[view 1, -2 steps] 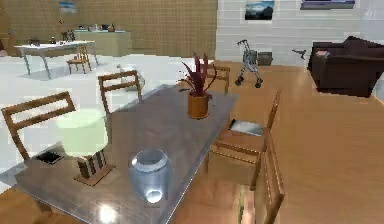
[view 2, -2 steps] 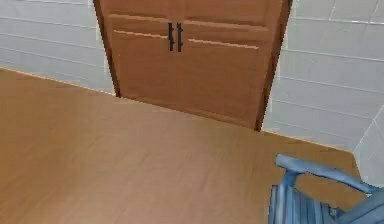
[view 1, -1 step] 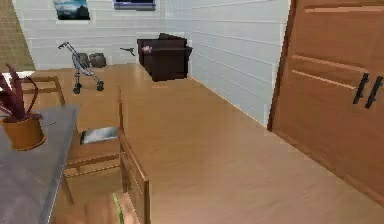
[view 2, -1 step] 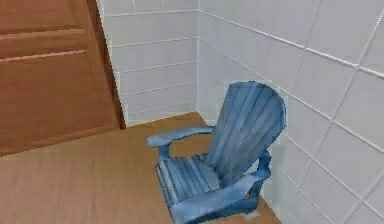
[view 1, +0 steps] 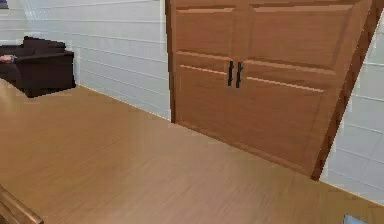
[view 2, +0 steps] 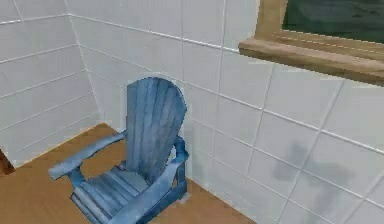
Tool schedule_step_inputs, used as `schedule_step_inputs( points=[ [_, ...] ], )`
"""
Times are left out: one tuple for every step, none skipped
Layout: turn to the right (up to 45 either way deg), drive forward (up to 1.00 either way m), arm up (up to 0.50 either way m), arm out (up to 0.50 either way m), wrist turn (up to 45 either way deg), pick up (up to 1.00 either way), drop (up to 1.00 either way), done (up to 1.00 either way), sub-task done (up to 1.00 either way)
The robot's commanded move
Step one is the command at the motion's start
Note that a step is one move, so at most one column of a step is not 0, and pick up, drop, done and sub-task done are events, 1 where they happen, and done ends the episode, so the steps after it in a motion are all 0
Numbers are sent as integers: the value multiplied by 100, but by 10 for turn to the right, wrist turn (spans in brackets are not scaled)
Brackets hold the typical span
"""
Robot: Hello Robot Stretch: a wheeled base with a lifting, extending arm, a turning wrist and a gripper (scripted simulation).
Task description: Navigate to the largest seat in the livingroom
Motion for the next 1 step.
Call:
schedule_step_inputs(
  points=[
    [0,45,0,0,0,0,0,0,0]
  ],
)
